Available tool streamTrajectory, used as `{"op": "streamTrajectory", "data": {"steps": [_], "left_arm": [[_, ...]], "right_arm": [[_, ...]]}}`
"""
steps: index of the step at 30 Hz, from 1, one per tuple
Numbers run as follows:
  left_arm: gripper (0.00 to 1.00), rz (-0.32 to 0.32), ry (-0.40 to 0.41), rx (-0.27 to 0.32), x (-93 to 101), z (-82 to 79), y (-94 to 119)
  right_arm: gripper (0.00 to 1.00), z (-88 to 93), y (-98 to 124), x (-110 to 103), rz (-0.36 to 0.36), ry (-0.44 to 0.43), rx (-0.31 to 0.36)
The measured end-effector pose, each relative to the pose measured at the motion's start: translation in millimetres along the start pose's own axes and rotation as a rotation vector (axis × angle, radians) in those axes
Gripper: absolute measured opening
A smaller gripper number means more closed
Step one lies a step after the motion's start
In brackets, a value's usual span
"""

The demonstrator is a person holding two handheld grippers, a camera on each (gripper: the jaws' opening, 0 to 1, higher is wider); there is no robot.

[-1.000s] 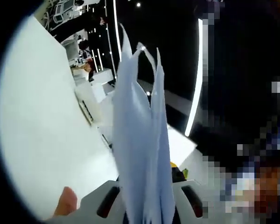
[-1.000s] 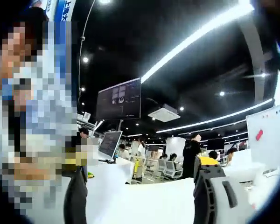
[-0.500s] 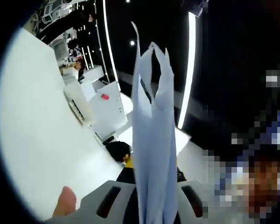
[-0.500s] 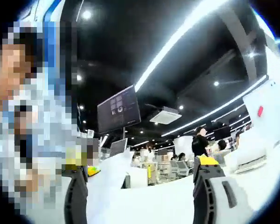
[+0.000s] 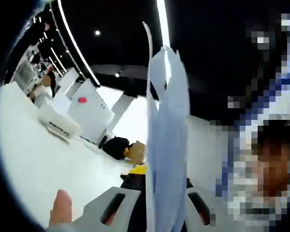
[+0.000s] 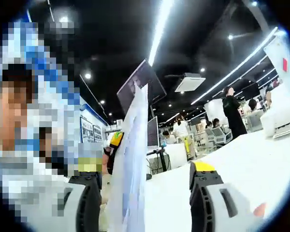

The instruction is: Organize the stack of printing papers by aligning and flattening the scattered papers on the table

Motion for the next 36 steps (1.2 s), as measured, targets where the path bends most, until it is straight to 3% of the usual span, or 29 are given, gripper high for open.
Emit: {"op": "streamTrajectory", "data": {"steps": [5,9,14,21,26,27,29,31,34,35,36], "left_arm": [[0.06,0.073,-0.119,-0.066,12.5,1.0,-22],[0.06,0.135,-0.223,-0.182,16.1,17.2,-31],[0.06,0.203,-0.257,-0.184,22.9,23.6,-33],[0.06,0.234,-0.275,-0.2,25.9,22.4,-30],[0.07,0.233,-0.273,-0.201,26.0,21.9,-28],[0.07,0.229,-0.312,-0.213,23.4,20.5,-26],[0.1,0.212,-0.326,-0.225,20.4,21.3,-24],[0.06,0.196,-0.367,-0.224,15.8,19.2,-24],[0.06,0.207,-0.362,-0.222,19.0,19.6,-23],[0.06,0.206,-0.362,-0.219,19.4,18.9,-23],[0.06,0.214,-0.371,-0.216,21.4,19.3,-22]], "right_arm": [[0.59,-7.5,-1,-1,-0.019,-0.003,0.009],[0.47,-13.2,-4,-1,-0.049,0.047,-0.015],[0.37,-10.7,-8,-6,-0.079,0.059,-0.058],[0.0,-11.1,-8,-29,-0.188,0.105,-0.074],[0.0,-12.0,-8,-33,-0.195,0.102,-0.077],[0.0,-12.0,-7,-34,-0.206,0.16,-0.087],[0.0,-14.8,-7,-29,-0.177,0.164,-0.078],[0.0,-16.9,-5,-28,-0.177,0.167,-0.07],[0.0,-17.3,-5,-30,-0.185,0.19,-0.053],[0.04,-18.9,-5,-31,-0.193,0.191,-0.029],[0.19,-20.2,-6,-28,-0.178,0.205,-0.013]]}}
Point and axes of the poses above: the point that each gripper's makers call its tool centre point, and the gripper's own axes: y roughly backward along the fingers, x roughly to its right, z roughly out of its underside, the point moved 3 cm from there along y, roughly backward along the fingers, and after that the axes turned 10 degrees about x, right-handed, at the moved point
